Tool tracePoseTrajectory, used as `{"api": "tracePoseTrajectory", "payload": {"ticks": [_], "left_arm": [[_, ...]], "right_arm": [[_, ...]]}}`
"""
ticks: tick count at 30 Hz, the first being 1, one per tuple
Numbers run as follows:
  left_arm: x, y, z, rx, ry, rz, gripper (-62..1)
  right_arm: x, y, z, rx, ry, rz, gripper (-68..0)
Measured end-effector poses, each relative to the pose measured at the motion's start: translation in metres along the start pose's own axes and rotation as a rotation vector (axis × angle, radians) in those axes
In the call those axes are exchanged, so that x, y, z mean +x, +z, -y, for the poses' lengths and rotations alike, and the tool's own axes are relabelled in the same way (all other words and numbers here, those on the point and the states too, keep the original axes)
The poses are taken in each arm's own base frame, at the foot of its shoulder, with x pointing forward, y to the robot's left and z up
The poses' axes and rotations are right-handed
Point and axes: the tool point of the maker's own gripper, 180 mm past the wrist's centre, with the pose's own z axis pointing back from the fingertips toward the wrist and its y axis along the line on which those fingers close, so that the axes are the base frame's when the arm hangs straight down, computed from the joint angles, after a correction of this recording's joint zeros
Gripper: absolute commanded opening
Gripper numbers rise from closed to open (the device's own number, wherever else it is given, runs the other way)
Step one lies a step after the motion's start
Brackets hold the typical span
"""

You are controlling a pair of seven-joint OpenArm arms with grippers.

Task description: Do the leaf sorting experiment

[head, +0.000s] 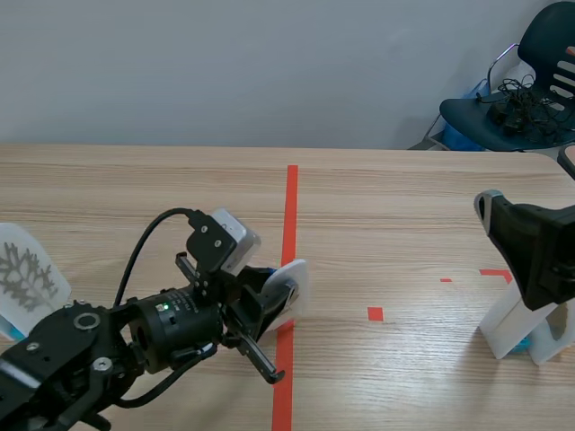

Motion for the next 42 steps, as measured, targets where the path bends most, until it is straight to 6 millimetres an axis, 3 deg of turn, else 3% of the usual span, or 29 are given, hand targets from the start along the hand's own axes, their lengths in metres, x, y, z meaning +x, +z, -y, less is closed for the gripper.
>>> {"api": "tracePoseTrajectory", "payload": {"ticks": [3, 5, 11, 17, 23, 28, 31, 35, 38, 42], "left_arm": [[0.019, 0.025, -0.015, 0.070, 0.052, 0.061, -52.9], [0.020, 0.046, -0.033, 0.145, 0.102, 0.074, -52.9], [-0.010, 0.117, -0.089, 0.414, 0.305, 0.083, -52.9], [-0.029, 0.158, -0.127, 0.610, 0.295, 0.035, -52.9], [-0.033, 0.167, -0.162, 0.755, 0.283, 0.035, -52.9], [-0.053, 0.173, -0.180, 0.827, 0.308, 0.024, -52.8], [-0.068, 0.178, -0.183, 0.861, 0.325, -0.003, -52.8], [-0.069, 0.180, -0.185, 0.865, 0.318, 0.001, -50.5], [-0.068, 0.181, -0.185, 0.867, 0.318, 0.002, -43.6], [-0.067, 0.181, -0.186, 0.866, 0.315, 0.007, -20.6]], "right_arm": [[0.000, 0.000, 0.000, 0.000, 0.001, -0.001, 0.4], [0.000, 0.000, 0.000, 0.000, 0.002, -0.001, 0.4], [0.000, 0.000, 0.000, 0.000, 0.002, -0.001, 0.4], [0.000, 0.000, 0.000, 0.000, 0.002, -0.001, 0.4], [0.000, 0.000, 0.000, 0.000, 0.002, -0.001, 0.4], [0.000, 0.000, 0.000, 0.000, 0.002, -0.001, 0.4], [0.000, 0.000, 0.000, 0.000, 0.002, -0.001, 0.4], [0.000, 0.000, 0.000, 0.000, 0.002, -0.001, 0.4], [0.000, 0.000, 0.000, 0.000, 0.002, -0.001, 0.4], [0.000, 0.000, 0.000, 0.000, 0.002, -0.001, 0.4]]}}
